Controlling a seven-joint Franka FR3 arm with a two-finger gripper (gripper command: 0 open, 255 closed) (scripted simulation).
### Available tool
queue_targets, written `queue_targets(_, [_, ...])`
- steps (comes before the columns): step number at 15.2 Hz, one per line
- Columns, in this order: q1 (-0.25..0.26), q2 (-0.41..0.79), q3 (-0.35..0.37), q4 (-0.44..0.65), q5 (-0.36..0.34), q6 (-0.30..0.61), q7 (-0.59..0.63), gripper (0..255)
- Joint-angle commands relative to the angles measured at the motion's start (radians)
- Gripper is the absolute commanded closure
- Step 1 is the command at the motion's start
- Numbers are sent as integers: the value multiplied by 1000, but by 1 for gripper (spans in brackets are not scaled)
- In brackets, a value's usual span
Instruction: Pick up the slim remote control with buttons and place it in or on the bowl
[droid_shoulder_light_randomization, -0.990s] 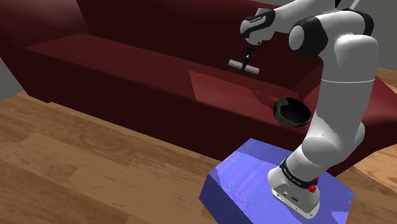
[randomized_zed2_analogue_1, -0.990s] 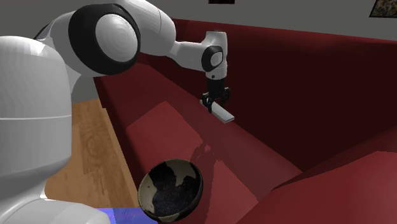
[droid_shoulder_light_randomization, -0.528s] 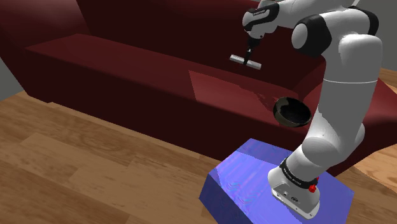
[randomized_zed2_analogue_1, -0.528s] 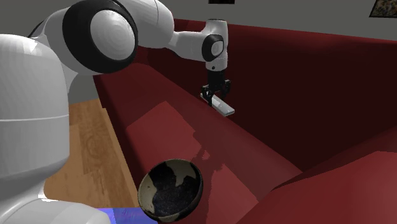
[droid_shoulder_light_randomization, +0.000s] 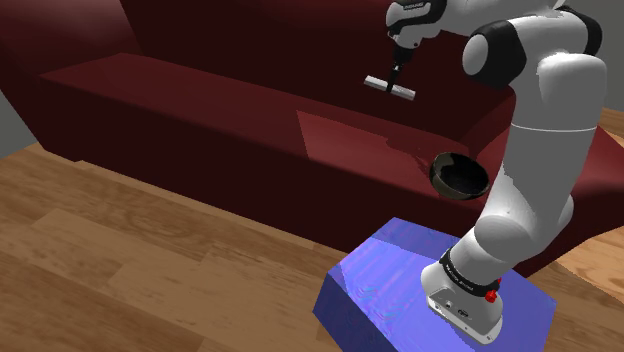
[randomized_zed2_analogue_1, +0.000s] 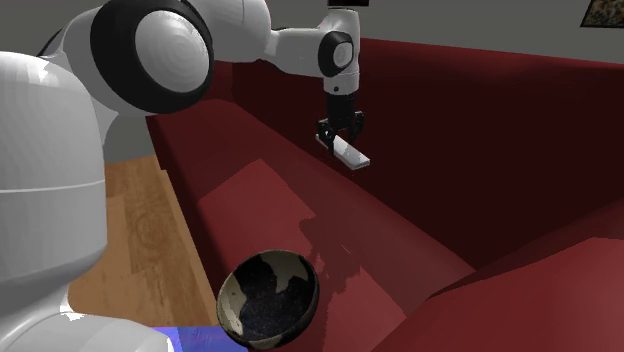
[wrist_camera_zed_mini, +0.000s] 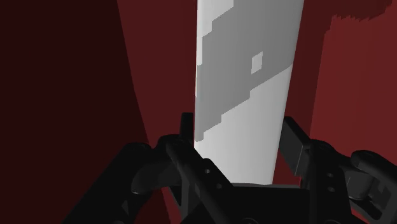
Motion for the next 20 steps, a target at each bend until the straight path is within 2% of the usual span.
queue_targets(1, [-2, -2, -1, 24, -2, -26, 2, 255])
queue_targets(8, [-12, -3, -5, 114, -5, -116, 6, 255])
queue_targets(14, [81, -297, -35, -263, -144, -1, 51, 255])
queue_targets(20, [98, -575, -21, -547, -296, 41, 130, 255])
